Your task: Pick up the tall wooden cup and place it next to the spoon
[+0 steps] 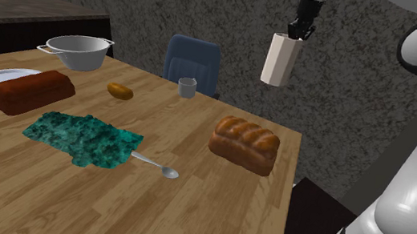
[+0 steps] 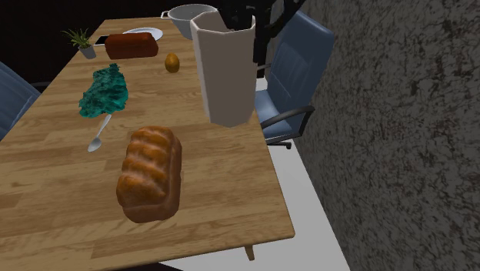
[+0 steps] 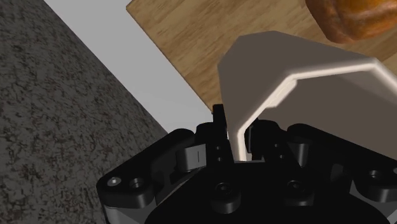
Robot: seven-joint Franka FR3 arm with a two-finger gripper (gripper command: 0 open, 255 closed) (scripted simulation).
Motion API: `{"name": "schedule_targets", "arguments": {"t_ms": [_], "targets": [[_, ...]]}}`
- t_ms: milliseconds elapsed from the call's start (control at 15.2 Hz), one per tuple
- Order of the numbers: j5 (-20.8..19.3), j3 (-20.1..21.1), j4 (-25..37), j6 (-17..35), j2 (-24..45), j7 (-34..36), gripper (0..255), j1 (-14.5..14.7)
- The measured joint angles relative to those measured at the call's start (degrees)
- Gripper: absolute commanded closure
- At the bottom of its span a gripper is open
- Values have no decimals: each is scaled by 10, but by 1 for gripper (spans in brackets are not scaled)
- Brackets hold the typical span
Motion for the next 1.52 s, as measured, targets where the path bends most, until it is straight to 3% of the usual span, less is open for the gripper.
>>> {"name": "schedule_targets", "arguments": {"t_ms": [726, 1518], "targets": [[-34, 74, -156, 28, -133, 156, 255, 88], [-23, 174, -210, 36, -180, 331, 255, 164]]}}
